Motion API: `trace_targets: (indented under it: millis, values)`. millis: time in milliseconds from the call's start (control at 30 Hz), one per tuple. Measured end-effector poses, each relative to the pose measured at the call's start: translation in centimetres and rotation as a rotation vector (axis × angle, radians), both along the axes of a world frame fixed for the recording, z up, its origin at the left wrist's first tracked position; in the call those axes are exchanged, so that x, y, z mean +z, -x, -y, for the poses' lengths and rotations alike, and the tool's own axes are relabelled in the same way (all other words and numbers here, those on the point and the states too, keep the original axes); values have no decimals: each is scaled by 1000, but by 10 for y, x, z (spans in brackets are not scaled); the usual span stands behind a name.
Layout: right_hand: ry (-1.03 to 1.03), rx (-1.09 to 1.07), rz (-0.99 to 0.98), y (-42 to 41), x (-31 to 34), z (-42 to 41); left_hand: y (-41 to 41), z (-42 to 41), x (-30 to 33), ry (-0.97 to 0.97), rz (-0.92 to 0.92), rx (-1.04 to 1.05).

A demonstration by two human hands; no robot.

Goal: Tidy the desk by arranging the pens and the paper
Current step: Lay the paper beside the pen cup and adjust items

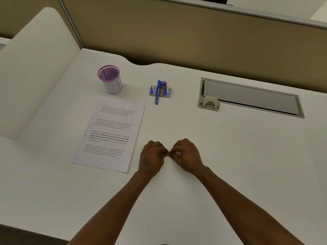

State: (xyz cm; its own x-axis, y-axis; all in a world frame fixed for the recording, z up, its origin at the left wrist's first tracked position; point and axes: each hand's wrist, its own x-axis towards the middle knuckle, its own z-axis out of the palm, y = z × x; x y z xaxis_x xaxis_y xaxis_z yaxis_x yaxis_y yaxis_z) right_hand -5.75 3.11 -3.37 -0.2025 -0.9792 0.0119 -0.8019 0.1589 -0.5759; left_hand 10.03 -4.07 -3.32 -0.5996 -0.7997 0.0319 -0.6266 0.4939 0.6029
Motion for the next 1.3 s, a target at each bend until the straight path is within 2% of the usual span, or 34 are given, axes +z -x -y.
trace_targets:
  millis: [133,267,367,533,600,667,733,800,933,1100,1300]
  values:
    - [17,68,-64,1,2,4,1,0,-1,74,11,-12]
    - [54,151,-247,-3,1,6,3,-3,-6,139,52,-32]
    - [27,112,-349,-12,-1,5,6,-9,-11,163,106,-20]
    - [-147,2,-277,-24,-4,5,13,-14,-10,145,219,-7]
    - [-182,-32,-213,-22,0,8,14,-12,-8,106,209,2]
    - [-158,-116,-56,-18,6,9,13,-7,-4,-12,91,63]
    - [-151,-256,247,-10,18,11,12,1,4,-211,-113,181]
    - [-188,-360,552,-2,31,15,9,10,14,-378,-224,301]
    - [-195,-442,884,6,57,33,6,32,37,-551,-354,409]
    - [-196,-399,1009,1,92,86,8,75,76,-564,-502,460]
    - [-142,-244,923,-23,139,197,-13,169,125,-380,-574,562]
